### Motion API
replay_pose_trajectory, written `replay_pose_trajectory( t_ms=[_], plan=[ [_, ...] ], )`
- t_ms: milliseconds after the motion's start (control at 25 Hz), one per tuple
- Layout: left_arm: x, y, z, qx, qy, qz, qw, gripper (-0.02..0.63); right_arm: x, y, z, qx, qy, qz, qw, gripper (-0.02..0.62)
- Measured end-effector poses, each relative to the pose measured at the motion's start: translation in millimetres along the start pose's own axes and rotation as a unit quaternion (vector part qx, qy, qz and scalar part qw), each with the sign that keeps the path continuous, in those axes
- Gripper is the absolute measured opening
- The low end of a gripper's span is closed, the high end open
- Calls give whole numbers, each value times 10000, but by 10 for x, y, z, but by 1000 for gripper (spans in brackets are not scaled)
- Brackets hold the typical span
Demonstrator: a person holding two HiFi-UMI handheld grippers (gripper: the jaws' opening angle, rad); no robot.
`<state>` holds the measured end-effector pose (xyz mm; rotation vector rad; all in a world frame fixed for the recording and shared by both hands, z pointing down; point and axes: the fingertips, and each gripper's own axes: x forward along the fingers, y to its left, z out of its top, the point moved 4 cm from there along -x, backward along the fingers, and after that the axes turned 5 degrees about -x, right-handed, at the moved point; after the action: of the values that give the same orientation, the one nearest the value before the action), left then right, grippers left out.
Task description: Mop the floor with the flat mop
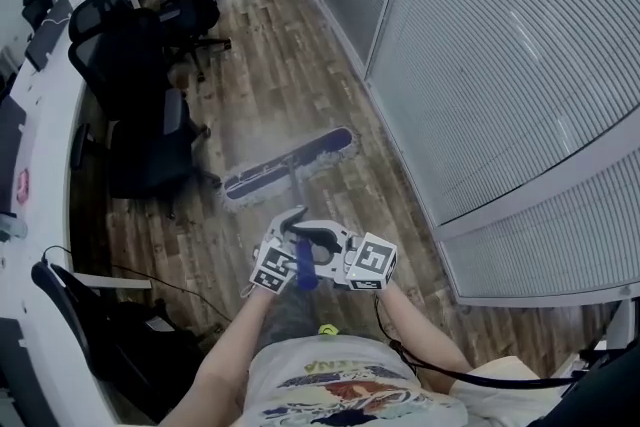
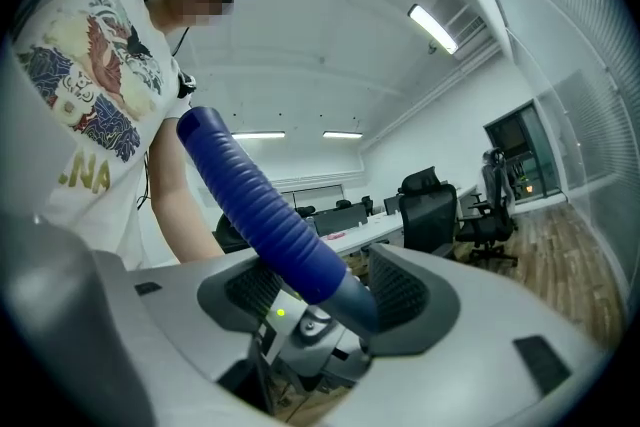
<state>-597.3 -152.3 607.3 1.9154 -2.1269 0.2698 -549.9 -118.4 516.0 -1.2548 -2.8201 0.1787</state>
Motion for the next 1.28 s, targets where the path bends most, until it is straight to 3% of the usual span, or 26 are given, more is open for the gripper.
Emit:
replay_pose_trajectory(
  t_ms=[240,720,960,1280],
  plan=[
    [-148,-945,-235,172,113,-81,9998,147,-585,767,-241,100,-127,-163,9997,250],
    [-518,-2168,-253,278,406,-146,9987,147,-1294,1818,-187,280,-200,-215,9992,250],
    [-802,-2652,-427,546,525,-382,9964,147,-1440,2378,-317,301,-135,-365,9988,251],
    [-1512,-3303,-604,441,477,-650,9958,149,-1411,3352,-346,395,-192,-752,9962,252]
  ],
)
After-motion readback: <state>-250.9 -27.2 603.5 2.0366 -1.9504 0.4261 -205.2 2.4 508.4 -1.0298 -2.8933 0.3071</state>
